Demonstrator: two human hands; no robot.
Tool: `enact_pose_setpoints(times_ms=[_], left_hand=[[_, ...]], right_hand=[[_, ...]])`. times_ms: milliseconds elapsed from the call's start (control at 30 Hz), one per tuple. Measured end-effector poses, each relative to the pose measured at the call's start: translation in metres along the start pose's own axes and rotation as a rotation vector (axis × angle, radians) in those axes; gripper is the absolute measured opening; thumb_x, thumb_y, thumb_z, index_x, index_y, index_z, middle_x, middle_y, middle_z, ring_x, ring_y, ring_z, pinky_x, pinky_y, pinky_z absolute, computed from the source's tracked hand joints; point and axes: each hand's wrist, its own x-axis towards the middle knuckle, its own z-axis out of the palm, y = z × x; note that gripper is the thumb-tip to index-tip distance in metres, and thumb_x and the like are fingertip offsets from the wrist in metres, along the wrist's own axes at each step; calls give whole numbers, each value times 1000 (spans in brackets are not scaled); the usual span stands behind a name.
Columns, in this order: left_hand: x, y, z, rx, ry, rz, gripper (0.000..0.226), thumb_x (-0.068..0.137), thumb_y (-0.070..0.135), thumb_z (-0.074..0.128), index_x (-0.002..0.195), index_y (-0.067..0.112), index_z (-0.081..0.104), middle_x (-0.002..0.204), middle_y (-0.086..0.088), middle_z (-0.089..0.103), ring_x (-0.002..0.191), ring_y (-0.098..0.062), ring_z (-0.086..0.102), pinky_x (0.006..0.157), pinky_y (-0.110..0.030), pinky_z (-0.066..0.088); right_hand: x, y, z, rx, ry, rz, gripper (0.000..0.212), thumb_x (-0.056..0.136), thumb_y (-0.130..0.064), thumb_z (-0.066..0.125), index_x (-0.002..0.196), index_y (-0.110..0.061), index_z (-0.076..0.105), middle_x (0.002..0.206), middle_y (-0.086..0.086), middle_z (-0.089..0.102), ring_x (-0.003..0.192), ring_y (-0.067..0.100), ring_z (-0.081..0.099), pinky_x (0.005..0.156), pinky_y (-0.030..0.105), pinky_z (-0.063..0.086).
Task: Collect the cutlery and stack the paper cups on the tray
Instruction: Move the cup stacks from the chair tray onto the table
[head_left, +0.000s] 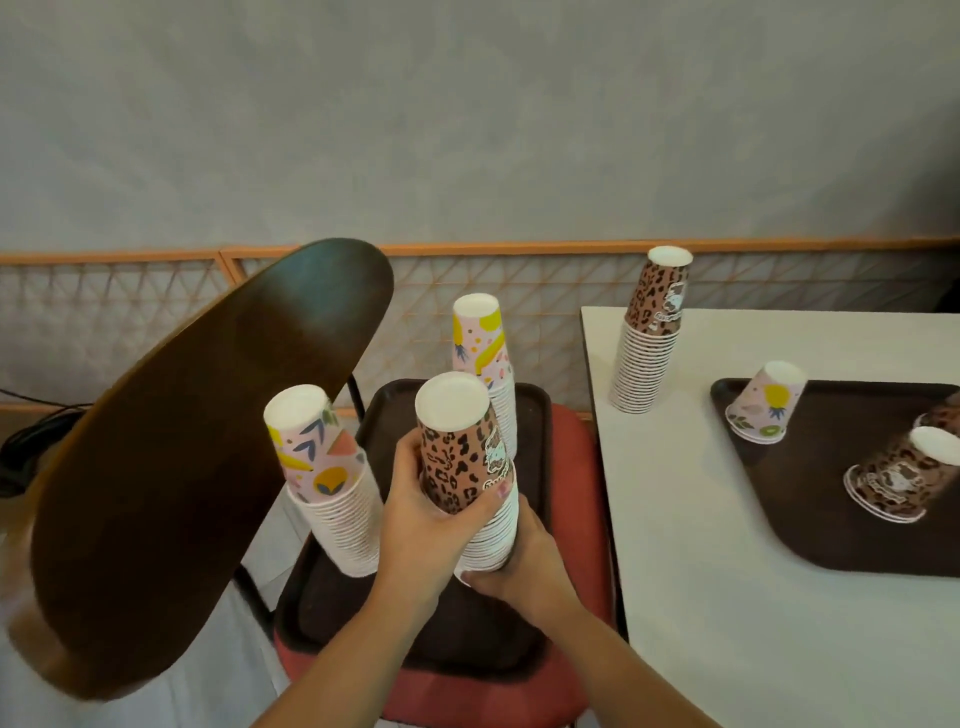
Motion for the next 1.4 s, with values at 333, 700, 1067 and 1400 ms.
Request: enact_pose_setpoints(times_ms=[333,700,1067,1400], left_hand=[[52,12,133,18,-242,18,73,49,32,86,109,43,47,113,19,62,106,6,59,95,-29,48],[110,-5,263,20,-350,17,68,66,9,83,109,43,43,110,26,54,98,23,52,89,-12,44],[149,-34,327,92,-254,21,74,61,23,85,122,30,45,119,14,59,111,2,55,97,-25,46],[141,-38,328,154,-200,81,73,66,24,83,129,23,45,126,13,56,119,-1,52,102,-26,45]], right_hand=[[34,39,-132,-14,183,150,86,48,-37,82,124,-27,43,115,-8,59,104,11,60,81,26,52],[95,104,-233,-10,290,237,91,53,-11,88,129,-22,39,111,-9,55,104,10,55,79,15,43],[144,157,-261,2,335,249,95,53,-17,88,133,-24,36,124,-12,56,114,7,55,97,35,49],[139,157,-253,-54,434,304,101,57,-24,85,141,-24,28,137,-2,50,126,16,48,101,42,46]])
